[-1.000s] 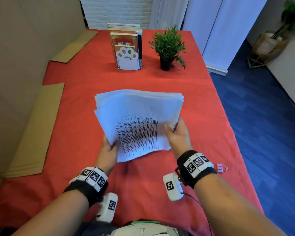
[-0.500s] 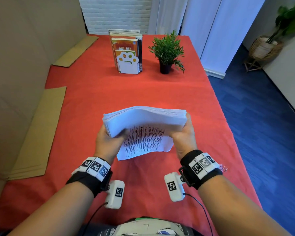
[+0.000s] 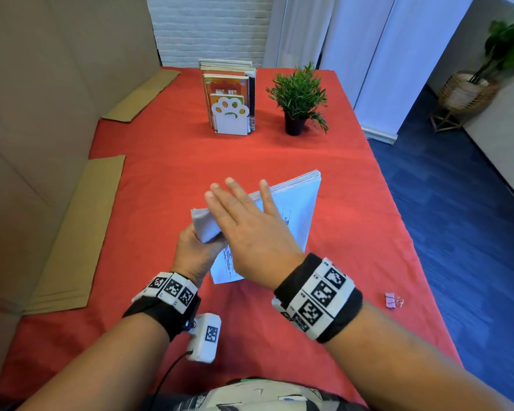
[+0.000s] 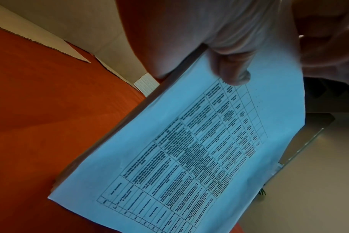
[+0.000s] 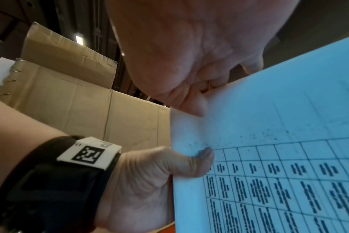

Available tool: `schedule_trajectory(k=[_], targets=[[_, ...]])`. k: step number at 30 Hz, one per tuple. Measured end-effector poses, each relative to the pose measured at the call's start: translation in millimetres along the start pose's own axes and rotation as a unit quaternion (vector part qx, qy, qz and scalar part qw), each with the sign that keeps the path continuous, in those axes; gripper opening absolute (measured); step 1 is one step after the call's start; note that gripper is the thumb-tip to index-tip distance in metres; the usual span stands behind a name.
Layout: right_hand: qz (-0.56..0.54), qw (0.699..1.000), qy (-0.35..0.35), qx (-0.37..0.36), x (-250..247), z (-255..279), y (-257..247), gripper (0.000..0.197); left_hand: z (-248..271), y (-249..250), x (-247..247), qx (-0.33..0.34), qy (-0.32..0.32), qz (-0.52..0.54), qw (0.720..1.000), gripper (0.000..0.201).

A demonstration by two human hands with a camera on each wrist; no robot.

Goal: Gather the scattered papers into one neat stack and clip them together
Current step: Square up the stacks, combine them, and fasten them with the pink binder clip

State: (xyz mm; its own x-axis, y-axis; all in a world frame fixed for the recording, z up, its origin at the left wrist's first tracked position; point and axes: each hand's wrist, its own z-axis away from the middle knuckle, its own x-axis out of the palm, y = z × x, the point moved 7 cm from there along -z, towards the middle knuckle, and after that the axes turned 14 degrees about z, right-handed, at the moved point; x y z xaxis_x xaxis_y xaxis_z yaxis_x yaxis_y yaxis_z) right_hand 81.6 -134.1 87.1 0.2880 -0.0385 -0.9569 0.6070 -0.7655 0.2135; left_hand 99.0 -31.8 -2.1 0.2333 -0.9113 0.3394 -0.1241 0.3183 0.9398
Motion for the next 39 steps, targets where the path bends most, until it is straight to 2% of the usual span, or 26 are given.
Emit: schedule_trajectory(k=[5,8,10,12,13,14,16,17,18,21,23,27,31,35,37,39], targets=[[0.015,0.999,0.043,0.011,-1,2,8,0.076,0,-4,-2,0.008,0.036,0.012,0.999,0.032],[0.013,0.992,0.076,0.103,3,8,55,0.069,-2,-10,-7,0.008,0.061,0.015,0.998,0.033],[0.015,0.978,0.087,0.188,12,19,98,0.048,-3,-11,-9,0.008,0.063,0.013,0.998,0.032],[-0.076,0.957,0.124,0.251,23,35,135,0.026,-4,-12,-10,0.007,0.063,0.012,0.998,0.029],[-0.187,0.934,0.15,0.266,29,42,147,0.02,-4,-12,-10,0.006,0.064,0.013,0.998,0.028],[-0.328,0.887,0.165,0.279,38,48,154,0.021,-5,-12,-9,0.006,0.067,0.013,0.998,0.027],[-0.57,0.754,0.145,0.293,59,50,148,0.025,-5,-10,-5,0.008,0.071,0.008,0.997,0.026],[-0.615,0.716,0.146,0.296,67,50,142,0.026,-5,-10,-2,0.01,0.072,0.003,0.997,0.026],[-0.613,0.713,0.155,0.303,72,53,136,0.026,-4,-8,0,0.016,0.072,-0.002,0.997,0.027],[-0.55,0.735,0.211,0.338,75,65,124,0.025,0,-6,7,0.034,0.074,-0.01,0.997,0.028],[-0.521,0.739,0.249,0.348,72,74,119,0.026,5,-7,8,0.035,0.074,-0.011,0.997,0.028],[-0.511,0.735,0.263,0.359,75,88,107,0.026,10,-14,11,0.011,0.056,-0.033,0.998,0.027],[-0.521,0.733,0.236,0.368,87,93,103,0.036,11,-21,10,-0.024,0.052,-0.049,0.997,0.028],[-0.536,0.731,0.172,0.385,115,97,104,0.036,13,-41,-2,-0.076,0.056,-0.087,0.992,0.032],[-0.526,0.748,0.135,0.382,124,100,102,0.036,16,-47,-4,-0.088,0.046,-0.118,0.988,0.033],[-0.474,0.786,0.108,0.383,125,105,104,0.03,18,-48,0,-0.085,0.04,-0.137,0.986,0.031]])
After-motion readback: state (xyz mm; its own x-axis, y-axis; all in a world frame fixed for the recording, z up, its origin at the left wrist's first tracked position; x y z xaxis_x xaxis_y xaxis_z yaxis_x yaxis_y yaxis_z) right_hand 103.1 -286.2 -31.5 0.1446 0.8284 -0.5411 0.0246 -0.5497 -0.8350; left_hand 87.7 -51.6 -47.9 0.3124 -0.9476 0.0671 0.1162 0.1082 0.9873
